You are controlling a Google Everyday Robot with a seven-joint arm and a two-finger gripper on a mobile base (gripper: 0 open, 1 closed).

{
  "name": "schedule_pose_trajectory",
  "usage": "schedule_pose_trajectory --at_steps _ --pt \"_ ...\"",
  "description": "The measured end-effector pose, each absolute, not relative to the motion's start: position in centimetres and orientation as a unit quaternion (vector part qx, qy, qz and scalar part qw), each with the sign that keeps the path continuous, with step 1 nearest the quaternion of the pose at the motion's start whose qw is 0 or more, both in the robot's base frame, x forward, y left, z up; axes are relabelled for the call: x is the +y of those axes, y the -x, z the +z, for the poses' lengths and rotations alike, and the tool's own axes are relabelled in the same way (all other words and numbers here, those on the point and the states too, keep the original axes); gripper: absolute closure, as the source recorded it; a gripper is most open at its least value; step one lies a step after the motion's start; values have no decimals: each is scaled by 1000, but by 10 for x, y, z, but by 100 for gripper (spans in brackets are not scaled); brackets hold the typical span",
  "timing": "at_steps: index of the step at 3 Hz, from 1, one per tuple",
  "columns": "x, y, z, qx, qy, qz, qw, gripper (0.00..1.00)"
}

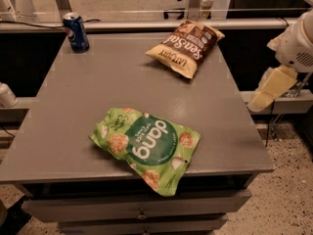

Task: Pick brown chip bag

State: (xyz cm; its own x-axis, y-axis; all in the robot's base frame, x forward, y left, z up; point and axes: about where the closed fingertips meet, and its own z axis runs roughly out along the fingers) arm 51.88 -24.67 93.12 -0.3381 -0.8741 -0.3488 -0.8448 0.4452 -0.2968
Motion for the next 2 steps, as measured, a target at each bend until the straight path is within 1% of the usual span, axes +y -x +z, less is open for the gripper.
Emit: schedule_pose_trajectory --at_steps 1,2 --pt "-241 -580 923 818 506 -22 273 0" --pt "-213 -632 916 816 490 5 307 0"
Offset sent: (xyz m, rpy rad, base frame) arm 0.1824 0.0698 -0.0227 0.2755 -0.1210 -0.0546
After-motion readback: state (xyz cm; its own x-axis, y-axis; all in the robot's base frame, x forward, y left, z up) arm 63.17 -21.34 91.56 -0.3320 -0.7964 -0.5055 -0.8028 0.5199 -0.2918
